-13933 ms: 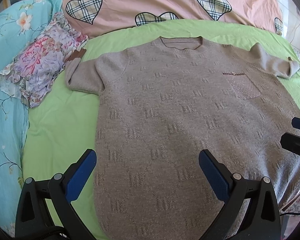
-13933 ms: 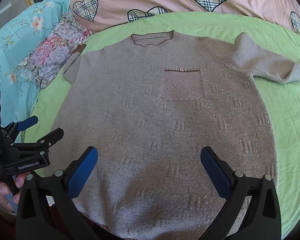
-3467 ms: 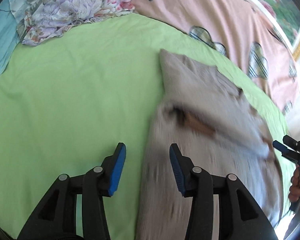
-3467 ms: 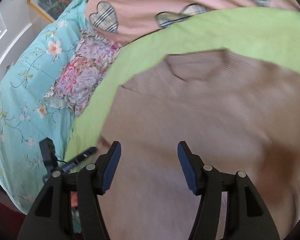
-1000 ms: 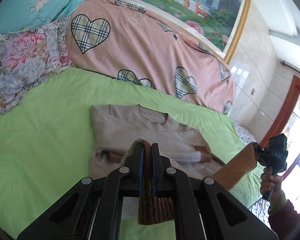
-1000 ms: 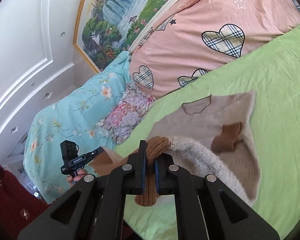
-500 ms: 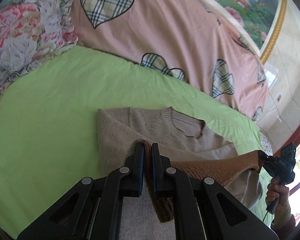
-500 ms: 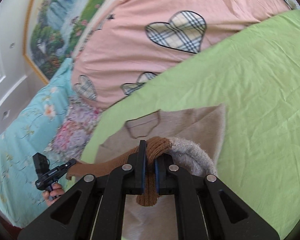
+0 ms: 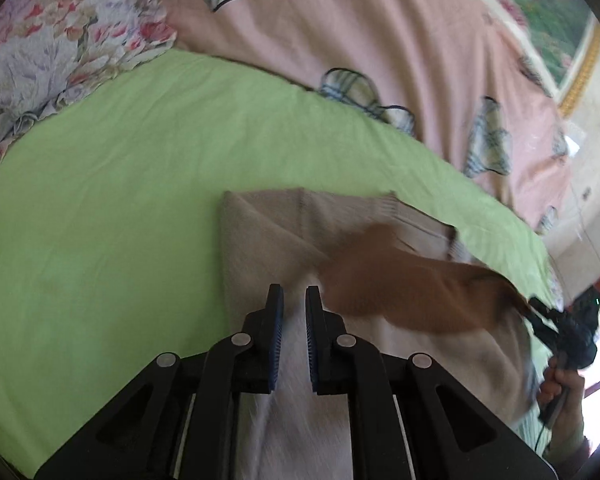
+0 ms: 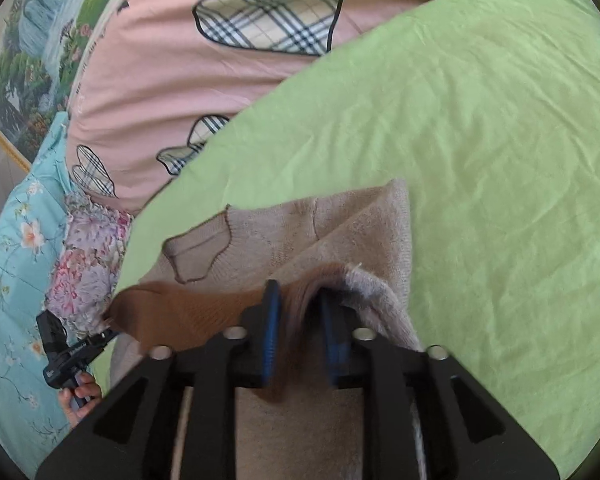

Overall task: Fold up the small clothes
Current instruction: 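Fold the hem up toward the collar with both grippers and lower it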

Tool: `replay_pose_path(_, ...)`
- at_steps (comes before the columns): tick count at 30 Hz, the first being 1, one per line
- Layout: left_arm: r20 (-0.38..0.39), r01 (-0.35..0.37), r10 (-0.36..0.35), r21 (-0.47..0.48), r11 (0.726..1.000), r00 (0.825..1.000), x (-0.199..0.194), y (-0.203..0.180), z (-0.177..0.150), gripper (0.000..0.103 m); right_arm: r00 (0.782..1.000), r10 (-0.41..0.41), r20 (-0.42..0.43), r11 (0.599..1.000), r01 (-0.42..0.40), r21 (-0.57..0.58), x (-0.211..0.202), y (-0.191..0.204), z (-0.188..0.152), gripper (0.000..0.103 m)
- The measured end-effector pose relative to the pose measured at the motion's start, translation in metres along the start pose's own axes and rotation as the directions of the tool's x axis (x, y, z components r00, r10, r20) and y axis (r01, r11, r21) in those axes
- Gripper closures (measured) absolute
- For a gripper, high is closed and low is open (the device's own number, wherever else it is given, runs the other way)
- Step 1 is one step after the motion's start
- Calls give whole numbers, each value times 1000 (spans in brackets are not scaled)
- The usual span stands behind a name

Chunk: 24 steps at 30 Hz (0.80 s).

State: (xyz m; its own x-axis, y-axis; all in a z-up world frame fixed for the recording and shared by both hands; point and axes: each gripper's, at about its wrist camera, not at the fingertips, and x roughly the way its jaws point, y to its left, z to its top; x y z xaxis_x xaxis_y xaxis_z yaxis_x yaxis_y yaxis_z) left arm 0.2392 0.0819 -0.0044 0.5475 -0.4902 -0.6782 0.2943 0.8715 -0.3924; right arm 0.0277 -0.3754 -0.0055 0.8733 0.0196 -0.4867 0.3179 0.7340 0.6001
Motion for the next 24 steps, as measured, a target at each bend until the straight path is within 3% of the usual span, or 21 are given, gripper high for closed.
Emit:
replay_pose_path(2, -20, 43, -42, 54, 998, 999, -13, -16, -17, 94, 998, -5, 55, 998, 8, -61, -26, 14, -7, 53)
replay_pose_path(4, -58, 115, -110, 109, 987, 992, -17, -38, -33, 88, 998, 38, 40, 992, -32, -123, -34, 31, -15, 53)
replay_pose_path(6, -109, 180, -165, 153, 972, 980, -10, -63, -41, 77, 992, 103, -67, 973, -114, -198, -24, 54, -26, 53)
replay_pose_path(8, -180, 247, -214, 190, 950, 960, 8, -91, -47, 70, 964, 149, -221, 947, -204, -250, 1, 78, -39, 53)
replay_pose_path(10, -231, 249, -193, 245, 937, 954, 28, -113, -49, 68, 921, 174, -350, 916, -282, -285, 27, 96, -48, 53)
replay_pose_path(11, -246, 211, -140, 291, 933, 959, 43, -121, -49, 68, 900, 163, -405, 903, -301, -305, 41, 102, -51, 53)
replay_pose_path(13, -250, 135, -53, 324, 936, 967, 65, -121, -40, 69, 883, 88, -461, 903, -266, -336, 70, 104, -53, 53)
replay_pose_path(14, -249, 116, -37, 312, 943, 968, 75, -112, -30, 72, 885, 44, -463, 910, -227, -348, 84, 100, -48, 54)
replay_pose_path(17, -257, 88, -28, 224, 971, 966, 94, -78, 5, 100, 903, 17, -430, 937, -164, -307, 111, 78, -14, 62)
replay_pose_path(19, -243, 67, -24, 171, 983, 970, 96, -54, 23, 97, 927, -50, -371, 955, -64, -289, 121, 61, 11, 66)
replay_pose_path(20, -213, 19, 16, 164, 986, 977, 96, -42, 31, 101, 942, -78, -326, 960, -16, -278, 125, 51, 25, 67)
replay_pose_path(21, -201, 16, 15, 148, 989, 979, 94, -33, 36, 101, 953, -132, -272, 961, 55, -273, 127, 41, 37, 67)
replay_pose_path(22, -183, 16, 6, 115, 993, 983, 92, -20, 40, 101, 960, -147, -238, 967, 89, -240, 128, 30, 45, 71)
replay_pose_path(24, -153, -83, 100, 114, 990, 983, 87, -9, 40, 100, 972, -112, -208, 987, 84, -140, 124, 13, 57, 74)
